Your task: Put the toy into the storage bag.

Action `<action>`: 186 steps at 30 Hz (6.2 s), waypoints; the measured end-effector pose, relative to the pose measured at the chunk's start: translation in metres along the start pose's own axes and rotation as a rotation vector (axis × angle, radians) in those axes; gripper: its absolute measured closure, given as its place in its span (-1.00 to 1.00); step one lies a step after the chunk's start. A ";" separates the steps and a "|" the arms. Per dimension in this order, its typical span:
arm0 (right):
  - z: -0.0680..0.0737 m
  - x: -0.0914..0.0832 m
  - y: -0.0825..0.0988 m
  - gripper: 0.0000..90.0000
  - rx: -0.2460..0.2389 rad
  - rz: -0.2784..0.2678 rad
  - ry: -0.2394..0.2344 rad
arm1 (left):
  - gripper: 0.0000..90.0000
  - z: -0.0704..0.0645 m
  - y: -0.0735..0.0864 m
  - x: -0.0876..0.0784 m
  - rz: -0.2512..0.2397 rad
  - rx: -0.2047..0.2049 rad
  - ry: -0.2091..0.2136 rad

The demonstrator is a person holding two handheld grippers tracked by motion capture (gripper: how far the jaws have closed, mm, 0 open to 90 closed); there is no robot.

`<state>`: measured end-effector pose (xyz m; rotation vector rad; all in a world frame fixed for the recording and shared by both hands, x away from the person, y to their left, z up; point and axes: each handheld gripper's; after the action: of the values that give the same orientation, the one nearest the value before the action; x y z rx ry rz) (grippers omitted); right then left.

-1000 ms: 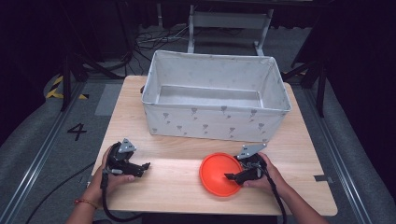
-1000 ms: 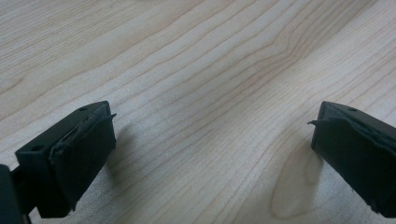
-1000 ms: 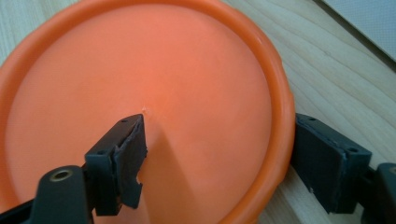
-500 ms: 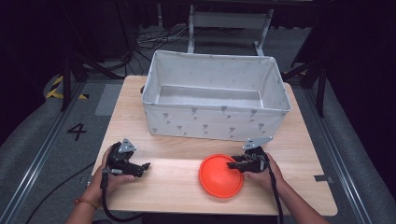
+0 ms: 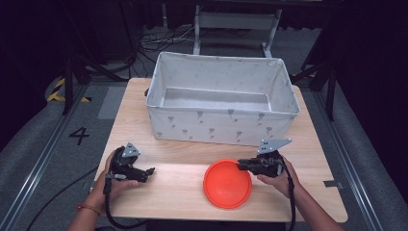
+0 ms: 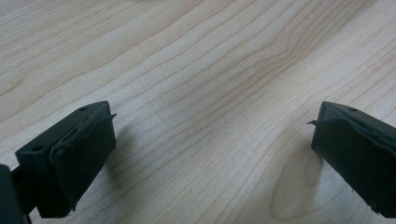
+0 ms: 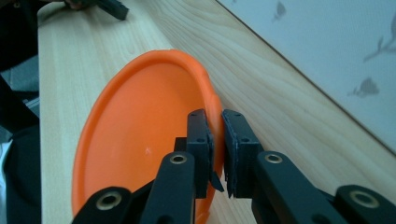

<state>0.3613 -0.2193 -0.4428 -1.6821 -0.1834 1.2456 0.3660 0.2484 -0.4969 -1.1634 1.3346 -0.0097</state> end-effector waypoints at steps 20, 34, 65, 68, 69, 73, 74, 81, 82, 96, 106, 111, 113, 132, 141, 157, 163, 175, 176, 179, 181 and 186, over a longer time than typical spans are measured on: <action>0.025 -0.053 -0.042 0.83 -0.267 0.010 0.093 | -1.00 0.000 0.000 0.000 0.000 0.000 0.000; 0.011 -0.097 -0.056 0.83 -0.295 0.013 0.168 | -1.00 0.000 0.000 0.000 0.000 0.000 0.000; -0.017 -0.166 -0.136 0.83 -0.437 -0.005 0.213 | -0.99 0.000 0.000 0.000 -0.003 0.006 -0.007; -0.021 -0.169 -0.146 0.83 -0.449 -0.005 0.216 | -0.99 0.000 0.000 0.000 0.000 0.005 -0.007; -0.023 -0.170 -0.150 0.83 -0.456 -0.002 0.217 | -0.99 0.000 0.000 0.000 -0.001 0.006 -0.007; -0.025 -0.172 -0.160 0.83 -0.477 0.009 0.220 | -0.99 0.000 0.000 0.000 -0.002 0.003 -0.006; -0.026 -0.173 -0.166 0.83 -0.497 0.021 0.219 | -0.99 0.000 0.000 0.000 -0.003 0.006 -0.006; -0.035 -0.178 -0.190 0.83 -0.522 0.045 0.229 | -0.99 0.000 0.000 0.000 -0.003 0.006 -0.005; -0.036 -0.179 -0.194 0.83 -0.523 0.049 0.233 | -0.99 0.000 0.000 0.000 -0.001 0.007 -0.005; -0.069 -0.170 -0.240 0.83 -0.485 0.028 0.330 | -0.99 0.000 0.000 0.000 0.000 0.008 -0.002; -0.101 -0.141 -0.255 0.83 -0.464 0.081 0.356 | -1.00 0.000 0.000 0.000 0.000 0.007 0.004; -0.118 -0.127 -0.254 0.83 -0.431 0.077 0.344 | -1.00 0.001 0.000 0.000 0.000 0.008 0.004; -0.123 -0.123 -0.253 0.83 -0.417 0.078 0.346 | -1.00 0.001 0.000 0.000 0.000 0.008 0.004; -0.133 -0.074 -0.212 0.83 -0.430 0.205 0.266 | -0.99 0.000 0.000 0.000 0.002 0.011 -0.004; -0.130 -0.052 -0.185 0.83 -0.434 0.260 0.225 | -0.99 0.000 0.000 0.000 0.001 0.008 -0.004; -0.115 -0.022 -0.167 0.82 -0.475 0.350 0.160 | -0.99 0.000 0.000 0.000 0.001 0.011 -0.004; -0.114 -0.018 -0.166 0.81 -0.486 0.410 0.141 | -0.99 0.000 0.000 0.000 0.002 0.011 -0.005; -0.122 -0.014 -0.164 0.80 -0.479 0.509 0.122 | -0.99 0.000 0.000 0.000 0.002 0.010 -0.005; -0.123 -0.014 -0.163 0.80 -0.474 0.510 0.119 | -0.99 0.000 0.000 0.000 0.002 0.010 -0.005; -0.125 -0.012 -0.163 0.80 -0.472 0.523 0.114 | -0.99 0.000 0.000 0.000 0.002 0.010 -0.003; -0.126 -0.011 -0.162 0.79 -0.466 0.535 0.109 | -0.99 0.000 0.000 0.000 0.002 0.011 -0.005; -0.129 -0.011 -0.160 0.78 -0.446 0.559 0.124 | -0.99 0.000 0.000 0.000 0.002 0.011 -0.005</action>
<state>0.5231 -0.2254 -0.3159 -2.2921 0.1055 1.5795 0.3659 0.2485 -0.4966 -1.1526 1.3296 -0.0127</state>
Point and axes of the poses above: each handheld gripper's, and its own axes: x roughly forward along the jaws, y roughly out of its underside, z roughly to its left, and after that the axes turned 13 degrees about y, right-handed
